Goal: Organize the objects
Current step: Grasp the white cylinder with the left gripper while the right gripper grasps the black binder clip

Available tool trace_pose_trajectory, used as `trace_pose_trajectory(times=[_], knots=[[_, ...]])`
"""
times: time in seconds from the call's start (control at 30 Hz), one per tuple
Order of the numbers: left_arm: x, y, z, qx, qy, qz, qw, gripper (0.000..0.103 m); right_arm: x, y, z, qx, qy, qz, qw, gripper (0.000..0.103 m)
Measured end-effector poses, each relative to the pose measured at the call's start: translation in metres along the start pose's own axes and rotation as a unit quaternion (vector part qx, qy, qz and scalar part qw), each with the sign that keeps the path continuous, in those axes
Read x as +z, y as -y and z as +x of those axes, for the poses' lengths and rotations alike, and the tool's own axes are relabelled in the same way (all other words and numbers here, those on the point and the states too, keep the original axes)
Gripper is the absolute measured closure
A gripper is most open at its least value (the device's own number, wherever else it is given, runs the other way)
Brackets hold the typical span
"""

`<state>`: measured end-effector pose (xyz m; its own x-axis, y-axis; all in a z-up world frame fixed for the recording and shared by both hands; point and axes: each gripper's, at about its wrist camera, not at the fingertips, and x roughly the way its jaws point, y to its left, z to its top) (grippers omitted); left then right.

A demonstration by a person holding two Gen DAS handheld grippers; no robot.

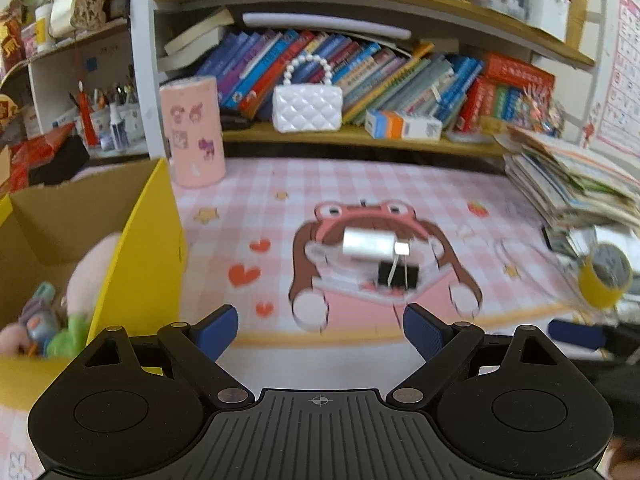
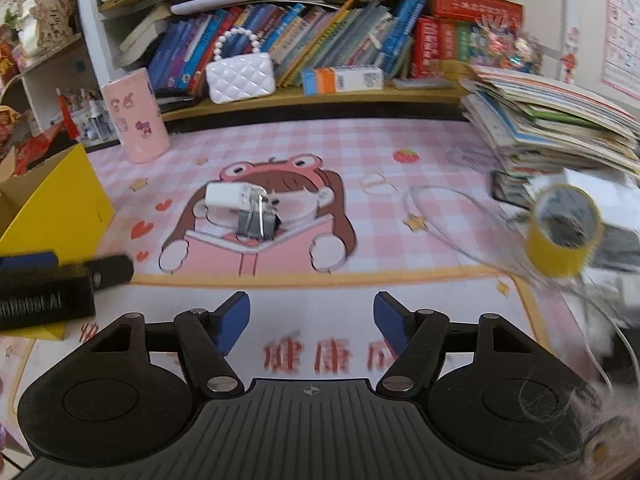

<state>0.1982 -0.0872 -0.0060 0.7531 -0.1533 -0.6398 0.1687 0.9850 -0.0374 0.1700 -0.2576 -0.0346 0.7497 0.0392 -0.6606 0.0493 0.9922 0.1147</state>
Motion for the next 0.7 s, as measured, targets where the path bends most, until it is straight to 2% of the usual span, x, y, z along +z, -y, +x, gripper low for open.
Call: trace_pose_trajectory(times=[0.37,0.6,0.7], knots=[[0.031,-0.002,0.025,0.044,-0.002,-0.022,0.9988,0.011,0.026,-0.02,0.079,0.059,0.021,-0.05,0.997,0.045],[0.041,-0.007,0.032,0.068,-0.007,-0.024,0.9974,0.011,0.038,-0.033,0.118,0.062,0.011,-0.052,0.997,0.046],[0.043,-0.007,0.037,0.069,-0.011,-0.027,0.9972,0.011,0.038,-0.035,0.128,0.055,0.004,-0.06,0.997,0.056]])
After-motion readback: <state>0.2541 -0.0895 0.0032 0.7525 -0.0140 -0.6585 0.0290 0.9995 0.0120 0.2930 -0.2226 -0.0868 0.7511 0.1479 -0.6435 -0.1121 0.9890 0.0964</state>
